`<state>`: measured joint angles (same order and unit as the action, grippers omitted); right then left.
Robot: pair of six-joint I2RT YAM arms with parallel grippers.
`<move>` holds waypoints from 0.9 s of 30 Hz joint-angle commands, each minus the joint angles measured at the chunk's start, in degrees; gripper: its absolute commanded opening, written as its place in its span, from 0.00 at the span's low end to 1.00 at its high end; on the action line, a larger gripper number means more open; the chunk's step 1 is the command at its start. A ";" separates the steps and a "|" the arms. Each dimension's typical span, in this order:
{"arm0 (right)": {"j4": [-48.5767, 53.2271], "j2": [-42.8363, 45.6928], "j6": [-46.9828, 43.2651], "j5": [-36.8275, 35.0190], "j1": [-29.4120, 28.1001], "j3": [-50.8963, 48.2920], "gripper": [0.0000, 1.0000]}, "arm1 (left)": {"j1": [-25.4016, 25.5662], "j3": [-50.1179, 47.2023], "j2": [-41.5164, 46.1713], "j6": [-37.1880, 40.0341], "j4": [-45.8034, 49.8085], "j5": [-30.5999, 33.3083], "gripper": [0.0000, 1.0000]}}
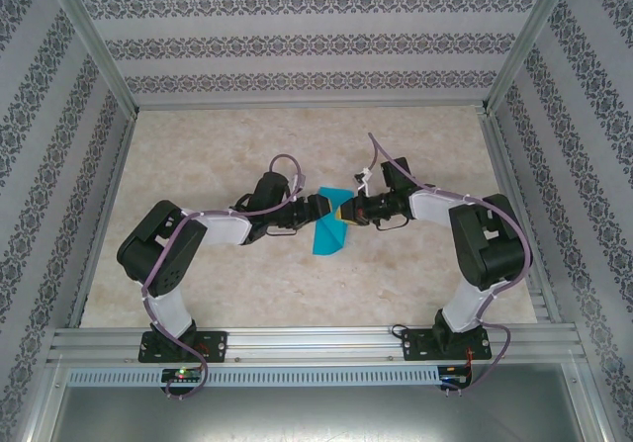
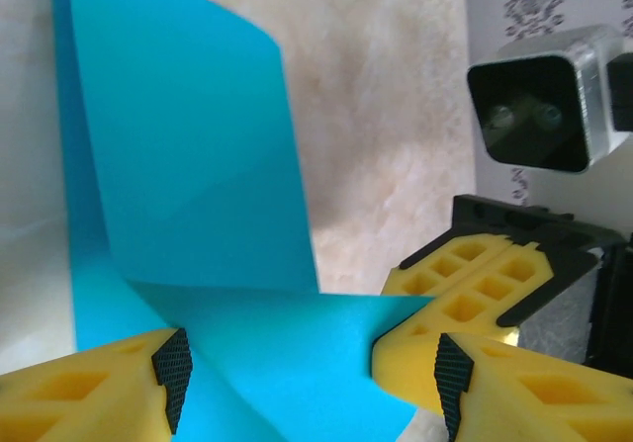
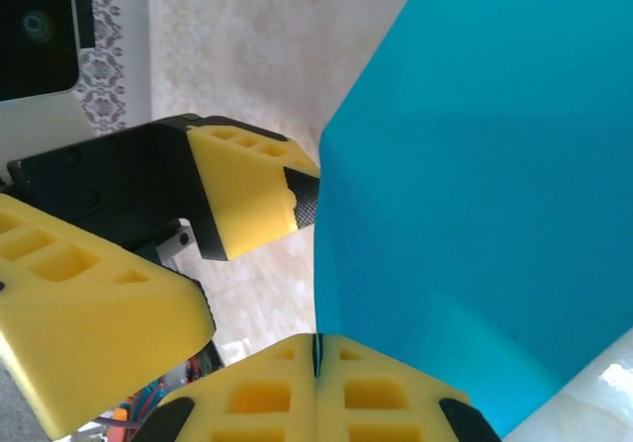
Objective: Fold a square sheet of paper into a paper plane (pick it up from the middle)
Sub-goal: Pick up the paper from the center of the table.
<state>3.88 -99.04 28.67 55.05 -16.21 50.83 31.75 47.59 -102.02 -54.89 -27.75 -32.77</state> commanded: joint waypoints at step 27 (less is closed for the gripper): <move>-13.13 0.81 8.86 6.47 4.18 -4.99 0.01 | -0.28 7.46 -6.63 -9.45 -9.82 -7.75 0.63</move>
<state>-7.25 -98.13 37.41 60.10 -12.47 46.72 31.75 53.12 -108.47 -63.33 -34.39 -38.48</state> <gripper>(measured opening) 0.048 0.635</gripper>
